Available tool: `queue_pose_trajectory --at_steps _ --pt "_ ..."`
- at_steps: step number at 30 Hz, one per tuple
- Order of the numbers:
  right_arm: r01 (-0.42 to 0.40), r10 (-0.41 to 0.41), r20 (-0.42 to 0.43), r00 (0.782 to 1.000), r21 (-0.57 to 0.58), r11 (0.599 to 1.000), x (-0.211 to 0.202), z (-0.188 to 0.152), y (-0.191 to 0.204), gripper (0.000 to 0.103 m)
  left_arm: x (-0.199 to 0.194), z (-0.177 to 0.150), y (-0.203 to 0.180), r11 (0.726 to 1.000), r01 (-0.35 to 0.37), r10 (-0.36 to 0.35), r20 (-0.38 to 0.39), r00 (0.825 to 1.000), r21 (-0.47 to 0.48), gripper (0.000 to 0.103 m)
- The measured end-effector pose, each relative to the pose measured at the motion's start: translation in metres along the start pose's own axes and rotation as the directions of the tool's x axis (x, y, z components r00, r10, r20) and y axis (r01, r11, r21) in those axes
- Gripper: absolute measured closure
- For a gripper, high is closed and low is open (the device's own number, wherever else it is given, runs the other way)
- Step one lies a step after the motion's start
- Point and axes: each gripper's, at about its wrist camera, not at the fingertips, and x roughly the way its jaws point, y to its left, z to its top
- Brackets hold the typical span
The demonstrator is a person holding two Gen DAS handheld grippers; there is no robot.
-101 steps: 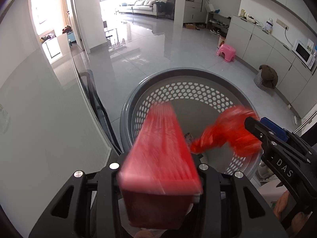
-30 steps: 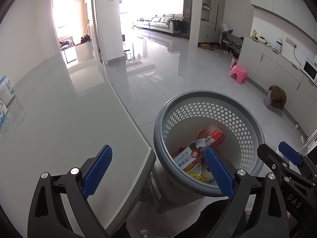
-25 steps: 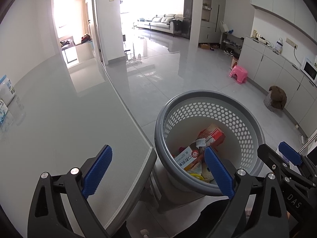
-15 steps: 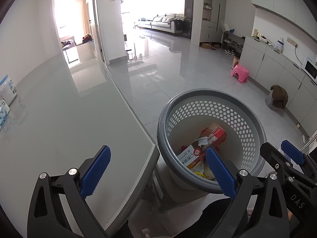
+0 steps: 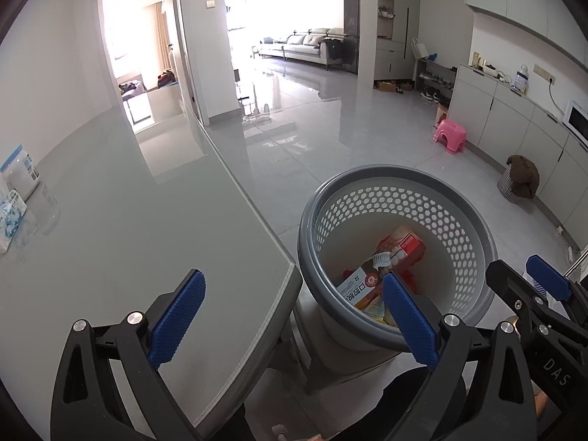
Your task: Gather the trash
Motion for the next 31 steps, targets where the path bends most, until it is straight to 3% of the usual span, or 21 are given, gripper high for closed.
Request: queue_pose_trajectory --at_steps 31 --pt "-0.005 0.005 0.017 1.000 -0.007 1.000 -0.0068 -0.0018 0.0033 0.027 -0.0029 0.0002 0.0068 1.000 -0.006 0.006 0.001 1.000 -0.021 0.008"
